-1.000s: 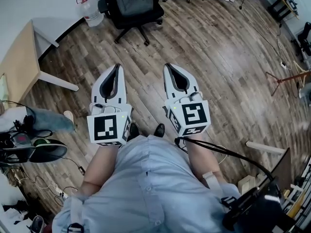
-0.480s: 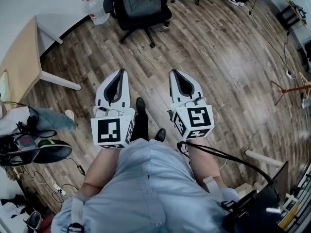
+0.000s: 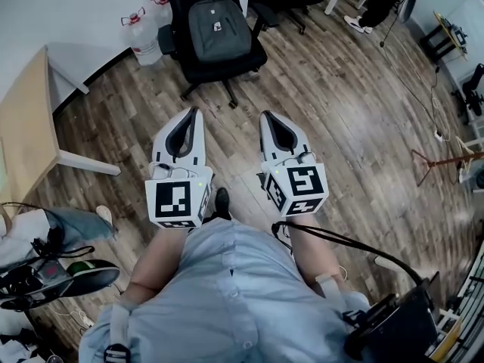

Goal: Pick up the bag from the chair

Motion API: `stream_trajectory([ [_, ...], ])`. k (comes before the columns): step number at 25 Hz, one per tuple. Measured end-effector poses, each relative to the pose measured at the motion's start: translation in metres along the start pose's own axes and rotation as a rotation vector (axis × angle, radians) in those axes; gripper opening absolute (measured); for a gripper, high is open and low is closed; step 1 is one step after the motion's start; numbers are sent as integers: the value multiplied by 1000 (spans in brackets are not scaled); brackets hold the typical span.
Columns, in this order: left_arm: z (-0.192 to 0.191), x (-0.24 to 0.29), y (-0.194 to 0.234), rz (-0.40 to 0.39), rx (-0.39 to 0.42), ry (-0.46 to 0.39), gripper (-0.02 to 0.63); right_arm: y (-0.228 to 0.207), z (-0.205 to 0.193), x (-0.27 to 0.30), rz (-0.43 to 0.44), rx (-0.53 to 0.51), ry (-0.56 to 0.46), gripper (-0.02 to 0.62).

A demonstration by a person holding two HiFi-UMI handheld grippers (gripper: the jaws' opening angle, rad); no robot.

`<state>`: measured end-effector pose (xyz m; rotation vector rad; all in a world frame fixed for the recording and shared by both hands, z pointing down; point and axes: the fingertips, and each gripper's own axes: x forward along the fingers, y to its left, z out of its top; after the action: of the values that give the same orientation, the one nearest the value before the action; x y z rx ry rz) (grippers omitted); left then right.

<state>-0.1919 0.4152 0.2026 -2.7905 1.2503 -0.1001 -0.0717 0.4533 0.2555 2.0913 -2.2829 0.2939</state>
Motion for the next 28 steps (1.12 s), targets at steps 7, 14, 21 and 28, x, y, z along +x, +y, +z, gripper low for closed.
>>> stream_trajectory([
  [7,3,49,45,1,-27,-34,2,-1,26,62,2,-51,-18,0],
  [14,-16,87,49,-23,-42,18,2,-25,21,86,-28,-34,7,0],
  [21,-44,142,48,-37,-27,104,2,-71,5,129,-46,35,32,0],
  [28,-50,226,58,-10,14,149,2,-125,10,206,7,73,46,0],
])
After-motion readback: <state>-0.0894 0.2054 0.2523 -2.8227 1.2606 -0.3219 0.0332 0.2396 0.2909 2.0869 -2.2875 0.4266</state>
